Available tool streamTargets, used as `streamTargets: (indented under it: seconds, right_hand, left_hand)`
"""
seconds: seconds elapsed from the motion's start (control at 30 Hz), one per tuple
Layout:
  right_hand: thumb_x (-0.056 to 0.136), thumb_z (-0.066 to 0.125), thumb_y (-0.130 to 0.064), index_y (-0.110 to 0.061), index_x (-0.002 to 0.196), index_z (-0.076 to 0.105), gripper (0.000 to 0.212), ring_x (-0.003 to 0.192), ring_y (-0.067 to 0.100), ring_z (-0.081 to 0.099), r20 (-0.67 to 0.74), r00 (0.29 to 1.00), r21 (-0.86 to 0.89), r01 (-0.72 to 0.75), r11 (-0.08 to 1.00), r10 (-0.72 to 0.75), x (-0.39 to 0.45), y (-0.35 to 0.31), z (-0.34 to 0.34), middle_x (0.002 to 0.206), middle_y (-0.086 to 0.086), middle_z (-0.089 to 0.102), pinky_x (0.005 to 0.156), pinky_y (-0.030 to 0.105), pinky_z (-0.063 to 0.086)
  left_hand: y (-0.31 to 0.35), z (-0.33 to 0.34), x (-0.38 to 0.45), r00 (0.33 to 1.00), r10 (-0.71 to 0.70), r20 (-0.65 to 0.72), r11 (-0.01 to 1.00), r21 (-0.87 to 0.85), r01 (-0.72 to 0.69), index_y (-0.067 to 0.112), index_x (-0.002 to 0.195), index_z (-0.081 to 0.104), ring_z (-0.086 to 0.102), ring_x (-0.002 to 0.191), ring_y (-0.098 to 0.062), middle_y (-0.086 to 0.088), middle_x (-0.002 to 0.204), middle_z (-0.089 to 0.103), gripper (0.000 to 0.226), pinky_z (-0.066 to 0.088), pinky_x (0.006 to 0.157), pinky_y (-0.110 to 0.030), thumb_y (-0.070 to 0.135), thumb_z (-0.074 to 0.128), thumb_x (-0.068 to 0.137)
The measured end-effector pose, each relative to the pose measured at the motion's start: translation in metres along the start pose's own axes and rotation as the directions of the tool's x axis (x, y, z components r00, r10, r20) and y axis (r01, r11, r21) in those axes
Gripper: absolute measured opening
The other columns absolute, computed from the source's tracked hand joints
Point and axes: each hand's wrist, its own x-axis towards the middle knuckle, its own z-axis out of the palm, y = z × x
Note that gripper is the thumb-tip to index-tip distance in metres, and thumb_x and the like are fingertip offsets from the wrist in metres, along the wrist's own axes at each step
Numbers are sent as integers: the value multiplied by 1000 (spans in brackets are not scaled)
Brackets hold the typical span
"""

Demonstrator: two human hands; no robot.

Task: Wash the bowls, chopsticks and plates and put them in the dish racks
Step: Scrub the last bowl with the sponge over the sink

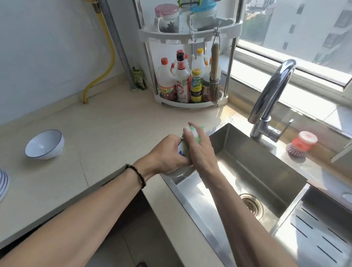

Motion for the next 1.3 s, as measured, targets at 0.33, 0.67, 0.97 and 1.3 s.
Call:
streamTargets:
  seconds: [0.33, 0.67, 0.97, 1.3]
  right_hand:
    - [93, 52, -55, -5, 110, 67, 55, 83, 34, 68, 265, 895, 644, -442, 625, 359, 1, 18, -30, 98, 21, 70, 74, 40, 55]
    - [89, 47, -63, -40, 126, 57, 45, 116, 29, 59, -48, 998, 166, -27, 986, 35, -3, -10, -9, 135, 12, 51, 97, 52, 53]
    - [85, 38, -64, -34, 124, 58, 53, 111, 28, 60, -87, 992, 43, -92, 995, 96, 2, -12, 0, 125, 11, 57, 98, 48, 51]
    - [98, 40, -52, -33, 134, 52, 43, 115, 27, 55, -58, 998, -93, -43, 995, 38, 8, -9, 5, 131, 9, 50, 103, 47, 45]
  left_hand:
    - [3, -22, -19, 976, 89, 197, 936, -352, -14, 7, 99, 75, 72, 89, -24, -11, 96, 76, 46, 59, 76, -34, 27, 84, 59]
    - [6, -6, 0, 983, -23, -183, 996, -88, 7, 14, 81, 73, 72, 75, -24, -4, 81, 74, 29, 56, 56, -34, 11, 93, 60]
    - [-5, 11, 2, 955, 6, -297, 1000, 7, -4, 16, 73, 71, 71, 65, -23, 2, 67, 71, 26, 58, 55, -36, 27, 86, 54]
    - [-7, 6, 0, 961, -3, -276, 1000, -15, -1, 16, 72, 71, 70, 66, -22, 0, 71, 71, 20, 60, 60, -38, 14, 89, 63]
